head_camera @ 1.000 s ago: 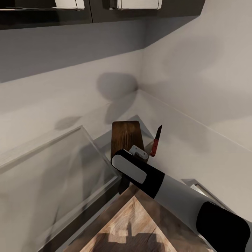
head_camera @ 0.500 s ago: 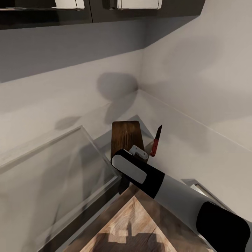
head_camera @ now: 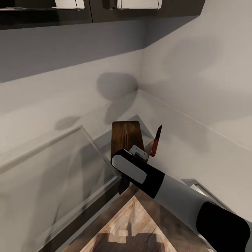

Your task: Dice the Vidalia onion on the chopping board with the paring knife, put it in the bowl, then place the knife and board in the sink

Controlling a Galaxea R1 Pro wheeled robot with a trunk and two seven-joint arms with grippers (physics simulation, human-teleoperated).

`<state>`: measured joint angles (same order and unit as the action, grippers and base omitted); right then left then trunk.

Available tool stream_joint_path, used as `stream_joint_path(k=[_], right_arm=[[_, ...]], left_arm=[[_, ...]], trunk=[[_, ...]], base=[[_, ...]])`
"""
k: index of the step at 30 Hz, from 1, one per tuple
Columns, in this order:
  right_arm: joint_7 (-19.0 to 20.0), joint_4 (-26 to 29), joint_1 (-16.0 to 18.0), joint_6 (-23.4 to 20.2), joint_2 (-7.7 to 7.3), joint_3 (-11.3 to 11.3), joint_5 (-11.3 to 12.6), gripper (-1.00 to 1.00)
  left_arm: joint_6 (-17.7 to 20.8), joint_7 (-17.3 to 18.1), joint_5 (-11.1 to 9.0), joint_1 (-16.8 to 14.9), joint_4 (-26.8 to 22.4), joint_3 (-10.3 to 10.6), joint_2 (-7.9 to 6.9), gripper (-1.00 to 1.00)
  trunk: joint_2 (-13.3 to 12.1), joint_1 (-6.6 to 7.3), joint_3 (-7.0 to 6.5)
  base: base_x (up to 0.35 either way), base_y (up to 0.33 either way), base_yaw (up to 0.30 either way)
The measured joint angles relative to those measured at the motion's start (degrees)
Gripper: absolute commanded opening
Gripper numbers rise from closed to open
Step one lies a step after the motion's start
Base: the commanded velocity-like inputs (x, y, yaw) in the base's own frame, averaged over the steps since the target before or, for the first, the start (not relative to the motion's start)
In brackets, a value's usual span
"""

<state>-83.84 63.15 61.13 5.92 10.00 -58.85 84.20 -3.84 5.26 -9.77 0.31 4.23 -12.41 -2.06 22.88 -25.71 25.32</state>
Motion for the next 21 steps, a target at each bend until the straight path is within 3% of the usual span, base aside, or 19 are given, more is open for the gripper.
stream_joint_path(k=[5,6,9,21], right_arm=[[0.0,0.1,0.1,0.1,0.00,0.1,0.2,-1.00],[-0.6,-0.3,0.6,0.1,0.00,0.1,1.5,-1.00],[-1.4,-0.7,0.9,0.3,0.00,0.1,2.2,-1.00],[-1.3,-1.8,0.5,0.4,0.00,0.2,2.4,-1.00]], left_arm=[[0.0,0.0,0.0,0.0,0.0,0.0,0.03,1.00],[0.0,0.0,0.0,0.0,0.0,0.0,0.05,1.00],[0.0,0.0,0.0,0.0,0.0,0.0,0.06,1.00],[0.0,0.0,0.0,0.0,0.0,0.1,0.06,1.00]], trunk=[[0.0,-0.02,0.00],[0.0,-0.02,0.00],[0.0,-0.02,0.00],[0.0,-0.02,-0.64]], base=[[0.000,0.000,0.000],[0.000,0.000,0.000],[0.000,0.000,0.000],[0.000,0.000,0.000]])
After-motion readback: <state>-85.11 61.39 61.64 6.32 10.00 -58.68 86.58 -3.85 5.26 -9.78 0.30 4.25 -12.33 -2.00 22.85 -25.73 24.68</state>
